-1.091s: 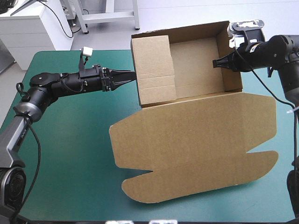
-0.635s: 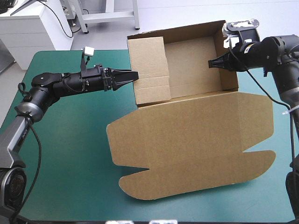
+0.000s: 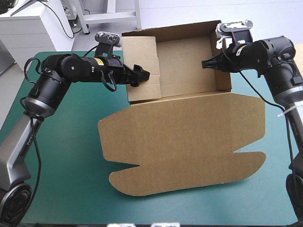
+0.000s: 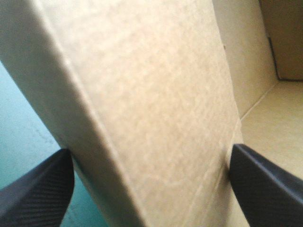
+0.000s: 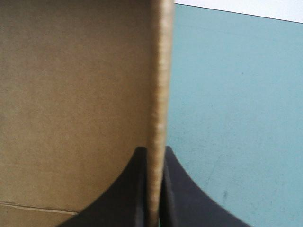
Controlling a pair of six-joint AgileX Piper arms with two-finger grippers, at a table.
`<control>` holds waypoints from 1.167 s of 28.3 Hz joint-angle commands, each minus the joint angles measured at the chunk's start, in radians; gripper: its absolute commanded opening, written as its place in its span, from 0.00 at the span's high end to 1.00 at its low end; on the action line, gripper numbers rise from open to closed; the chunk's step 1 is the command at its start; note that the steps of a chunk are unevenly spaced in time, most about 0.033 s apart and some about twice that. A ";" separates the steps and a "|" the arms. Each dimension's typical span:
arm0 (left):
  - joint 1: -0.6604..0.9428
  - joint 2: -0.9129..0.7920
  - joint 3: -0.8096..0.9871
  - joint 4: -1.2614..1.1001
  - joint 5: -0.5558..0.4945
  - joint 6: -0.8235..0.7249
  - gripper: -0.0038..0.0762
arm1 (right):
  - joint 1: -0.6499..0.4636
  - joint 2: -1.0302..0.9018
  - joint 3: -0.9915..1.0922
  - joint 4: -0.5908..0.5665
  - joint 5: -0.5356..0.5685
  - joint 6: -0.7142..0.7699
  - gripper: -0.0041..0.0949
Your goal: Fold the box
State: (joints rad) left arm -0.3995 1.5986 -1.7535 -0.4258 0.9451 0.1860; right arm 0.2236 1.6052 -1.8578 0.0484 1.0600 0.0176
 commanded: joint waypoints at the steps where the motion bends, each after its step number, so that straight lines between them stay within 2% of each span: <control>1: -0.044 -0.046 -0.052 0.112 -0.072 -0.166 0.25 | 0.004 -0.039 -0.025 0.041 -0.071 0.006 0.97; 2: -0.046 -0.045 -0.052 0.124 -0.077 -0.194 0.28 | 0.004 -0.039 -0.025 0.041 -0.071 0.004 0.97; 3: -0.047 -0.040 -0.052 0.158 -0.077 -0.265 0.37 | 0.004 -0.039 -0.025 0.041 -0.071 0.001 0.97; 5: -0.049 -0.038 -0.052 0.163 -0.077 -0.292 0.47 | 0.004 -0.039 -0.025 0.041 -0.071 0.003 0.97; 10: -0.049 -0.035 -0.052 0.142 -0.110 -0.297 0.62 | 0.011 -0.039 -0.025 0.039 -0.071 0.003 0.97; 18: -0.049 -0.012 -0.052 0.138 -0.093 -0.325 0.96 | 0.024 -0.039 -0.025 0.066 -0.054 0.006 0.97; 28: -0.049 0.042 -0.052 0.149 -0.049 -0.314 0.96 | 0.024 -0.013 -0.025 0.064 0.062 -0.018 0.98; 33: -0.049 0.101 -0.052 0.151 0.037 -0.277 0.96 | 0.024 0.064 -0.025 0.070 0.151 -0.018 0.98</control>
State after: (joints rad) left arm -0.4322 1.7164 -1.7701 -0.1987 1.0029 -0.1517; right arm 0.2381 1.6690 -1.8578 0.0433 1.2032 0.0353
